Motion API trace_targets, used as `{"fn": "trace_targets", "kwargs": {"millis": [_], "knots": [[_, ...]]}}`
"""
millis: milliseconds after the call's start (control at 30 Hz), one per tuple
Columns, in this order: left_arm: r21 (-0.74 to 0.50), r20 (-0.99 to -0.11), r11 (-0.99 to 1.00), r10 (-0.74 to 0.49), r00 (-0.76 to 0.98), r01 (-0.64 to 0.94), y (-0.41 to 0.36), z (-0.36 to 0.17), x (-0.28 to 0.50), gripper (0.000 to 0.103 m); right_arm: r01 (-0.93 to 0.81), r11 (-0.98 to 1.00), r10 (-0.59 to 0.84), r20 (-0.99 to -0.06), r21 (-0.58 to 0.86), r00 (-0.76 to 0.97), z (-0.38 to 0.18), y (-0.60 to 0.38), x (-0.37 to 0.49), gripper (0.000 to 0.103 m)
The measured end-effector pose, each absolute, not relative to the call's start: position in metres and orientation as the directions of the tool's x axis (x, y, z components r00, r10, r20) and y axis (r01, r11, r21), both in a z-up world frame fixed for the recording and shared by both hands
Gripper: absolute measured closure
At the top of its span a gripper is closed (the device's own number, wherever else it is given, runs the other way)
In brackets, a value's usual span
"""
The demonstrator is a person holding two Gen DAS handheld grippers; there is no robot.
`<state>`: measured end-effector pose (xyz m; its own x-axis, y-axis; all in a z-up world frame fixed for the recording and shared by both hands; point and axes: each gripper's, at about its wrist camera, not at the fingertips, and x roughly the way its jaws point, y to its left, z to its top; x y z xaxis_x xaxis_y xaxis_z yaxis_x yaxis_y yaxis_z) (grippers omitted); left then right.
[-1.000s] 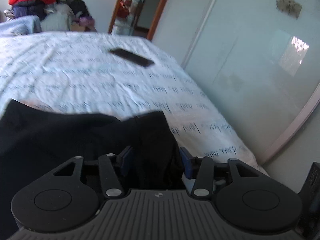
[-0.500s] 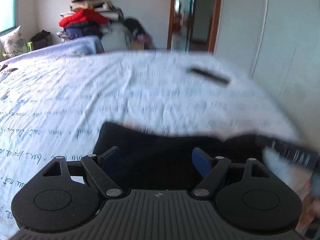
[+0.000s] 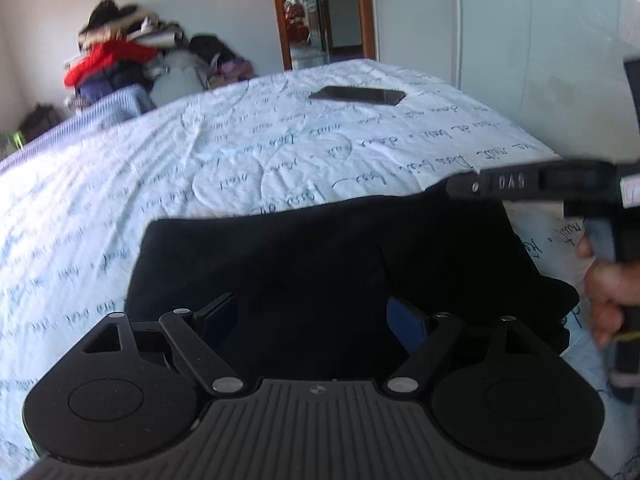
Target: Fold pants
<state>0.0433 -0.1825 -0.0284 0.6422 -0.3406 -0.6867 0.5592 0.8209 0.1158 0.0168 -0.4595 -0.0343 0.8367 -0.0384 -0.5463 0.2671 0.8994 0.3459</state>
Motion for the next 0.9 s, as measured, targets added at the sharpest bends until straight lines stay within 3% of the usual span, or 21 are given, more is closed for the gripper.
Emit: {"fn": "trace_targets", "kwargs": {"millis": [67, 233, 400, 467, 600, 733, 833, 900], "knots": [[0.103, -0.689, 0.828, -0.341, 0.640, 0.552, -0.177, -0.026, 0.043, 0.019, 0.264, 0.888, -0.041, -0.507, 0.376, 0.861, -0.029, -0.461, 0.001, 0.081], [0.074, -0.680, 0.841, -0.350, 0.644, 0.536, -0.161, -0.021, 0.040, 0.018, 0.253, 0.894, -0.061, -0.459, 0.370, 0.886, -0.010, -0.453, -0.059, 0.080], [0.069, -0.699, 0.819, -0.368, 0.614, 0.570, -0.168, -0.032, 0.033, 0.017, 0.203, 0.910, 0.009, -0.506, 0.363, 0.863, -0.019, -0.425, -0.089, 0.077], [0.105, -0.682, 0.805, -0.369, 0.632, 0.584, -0.173, -0.032, 0.025, 0.018, 0.216, 0.919, -0.007, -0.534, 0.329, 0.845, -0.026, -0.414, -0.092, 0.069], [0.105, -0.681, 0.800, -0.374, 0.629, 0.590, -0.176, -0.035, 0.023, 0.017, 0.216, 0.944, -0.046, -0.548, 0.249, 0.835, -0.027, -0.399, -0.091, 0.067], [0.041, -0.695, 0.821, -0.385, 0.607, 0.569, -0.170, -0.036, 0.029, 0.015, 0.220, 0.967, -0.112, -0.560, 0.130, 0.821, -0.023, -0.390, -0.088, 0.098], [0.010, -0.700, 0.832, -0.390, 0.598, 0.554, -0.166, -0.035, 0.031, 0.015, 0.253, 0.961, -0.152, -0.548, 0.114, 0.822, -0.021, -0.392, -0.093, 0.103], [0.017, -0.697, 0.837, -0.382, 0.606, 0.547, -0.165, -0.033, 0.029, 0.015, 0.301, 0.953, -0.236, -0.549, 0.030, 0.802, -0.021, -0.390, -0.095, 0.103]]}}
